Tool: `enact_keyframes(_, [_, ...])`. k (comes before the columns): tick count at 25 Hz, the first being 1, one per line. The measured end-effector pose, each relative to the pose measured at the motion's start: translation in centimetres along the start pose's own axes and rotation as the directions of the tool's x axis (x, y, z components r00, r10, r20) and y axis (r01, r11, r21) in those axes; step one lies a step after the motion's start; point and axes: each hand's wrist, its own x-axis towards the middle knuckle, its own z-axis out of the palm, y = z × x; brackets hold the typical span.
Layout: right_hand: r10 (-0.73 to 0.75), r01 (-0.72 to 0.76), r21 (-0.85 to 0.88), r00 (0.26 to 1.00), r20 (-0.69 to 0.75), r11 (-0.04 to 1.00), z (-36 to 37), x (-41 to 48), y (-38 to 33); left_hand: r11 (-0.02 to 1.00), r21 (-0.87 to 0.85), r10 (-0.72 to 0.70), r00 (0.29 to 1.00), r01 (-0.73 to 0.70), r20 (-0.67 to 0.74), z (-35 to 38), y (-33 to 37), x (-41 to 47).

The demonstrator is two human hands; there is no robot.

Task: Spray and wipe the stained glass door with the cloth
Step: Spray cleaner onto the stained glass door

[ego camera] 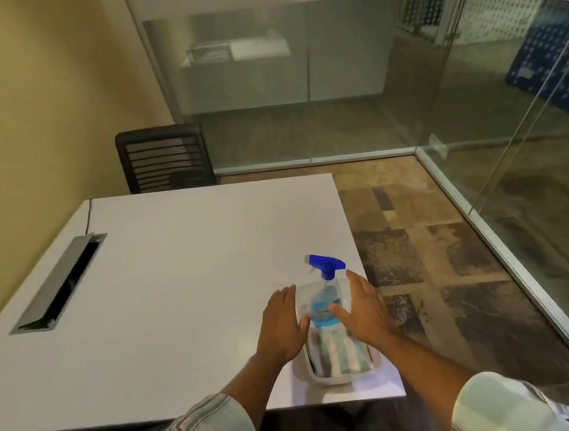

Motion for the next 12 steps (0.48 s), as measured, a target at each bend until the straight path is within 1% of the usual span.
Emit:
enact_keyframes(1, [0.002, -0.003, 0.07, 1.0, 0.012, 0.998, 0.0, 1.0, 0.2, 0.996, -0.089, -0.011, 1.0, 0.01, -0.016, 0.1, 0.2, 0.7])
enact_keyframes(2, [0.017, -0.024, 0.129, 0.998, 0.055, 0.991, -0.3, 1.9, 0.2, 0.985, -0.17, -0.038, 0.999, 0.036, -0.008, 0.1, 0.6, 1.4])
enact_keyframes(3, [0.025, -0.039, 0.158, 0.996, 0.089, 0.987, -0.4, 2.7, 0.3, 0.978, -0.2, -0.055, 0.998, 0.053, -0.003, 0.2, 1.0, 1.9])
enact_keyframes(6, [0.028, -0.067, 0.233, 0.985, 0.169, 0.97, -0.3, 4.6, 0.2, 0.974, -0.208, -0.093, 0.995, 0.095, 0.02, 0.5, 2.1, 3.1])
enact_keyframes(9, [0.017, -0.077, 0.25, 0.972, 0.235, 0.965, -0.1, 5.9, 0.2, 0.975, -0.194, -0.105, 0.993, 0.112, 0.045, 0.9, 2.4, 3.8])
enact_keyframes(12, [0.015, -0.115, 0.341, 0.959, 0.282, 0.933, -0.5, 6.5, -0.1, 0.973, -0.193, -0.119, 0.991, 0.129, 0.06, 0.8, 2.2, 4.0])
